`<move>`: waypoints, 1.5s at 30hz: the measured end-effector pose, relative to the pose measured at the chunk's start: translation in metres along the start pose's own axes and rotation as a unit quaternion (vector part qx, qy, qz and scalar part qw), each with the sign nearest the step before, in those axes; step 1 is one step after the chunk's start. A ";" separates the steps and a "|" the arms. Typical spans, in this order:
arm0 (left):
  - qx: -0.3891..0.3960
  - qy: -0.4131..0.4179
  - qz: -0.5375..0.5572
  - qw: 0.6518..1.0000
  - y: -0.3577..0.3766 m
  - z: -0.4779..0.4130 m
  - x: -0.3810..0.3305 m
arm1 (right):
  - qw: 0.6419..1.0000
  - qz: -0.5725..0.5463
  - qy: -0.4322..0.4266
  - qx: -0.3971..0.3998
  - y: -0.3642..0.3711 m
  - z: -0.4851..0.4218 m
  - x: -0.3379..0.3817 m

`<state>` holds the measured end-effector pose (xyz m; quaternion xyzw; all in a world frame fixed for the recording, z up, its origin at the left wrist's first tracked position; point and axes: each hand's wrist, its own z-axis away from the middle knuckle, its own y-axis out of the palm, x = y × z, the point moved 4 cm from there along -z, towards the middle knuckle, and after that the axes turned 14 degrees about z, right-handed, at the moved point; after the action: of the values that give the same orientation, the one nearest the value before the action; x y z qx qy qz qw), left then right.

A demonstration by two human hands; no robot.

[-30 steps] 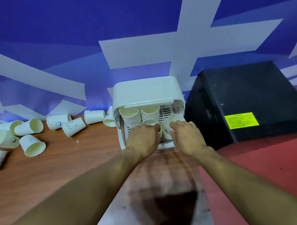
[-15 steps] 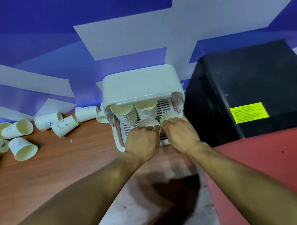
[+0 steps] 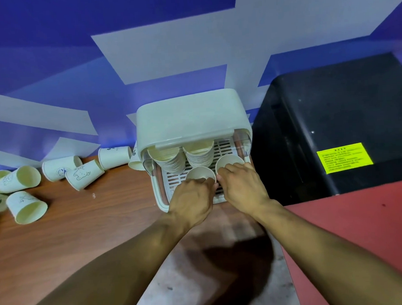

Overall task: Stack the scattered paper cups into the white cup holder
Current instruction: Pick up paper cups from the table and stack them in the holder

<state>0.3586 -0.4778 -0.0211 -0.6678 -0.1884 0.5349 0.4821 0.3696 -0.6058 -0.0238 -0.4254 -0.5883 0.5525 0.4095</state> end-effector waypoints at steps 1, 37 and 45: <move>0.003 0.002 -0.002 1.000 0.002 0.001 0.000 | 1.000 0.005 0.002 -0.003 0.001 0.000 0.000; -0.170 -0.142 -0.023 0.975 -0.155 0.187 0.048 | 0.992 -0.033 -0.120 -0.027 -0.121 0.011 0.196; -0.249 -0.278 0.012 0.928 -0.203 0.296 0.164 | 0.973 -0.068 -0.220 0.007 -0.114 -0.015 0.354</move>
<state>0.2059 -0.1268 0.0739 -0.5934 -0.4337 0.6405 0.2225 0.2714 -0.2669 0.0954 -0.2490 -0.6876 0.6077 0.3097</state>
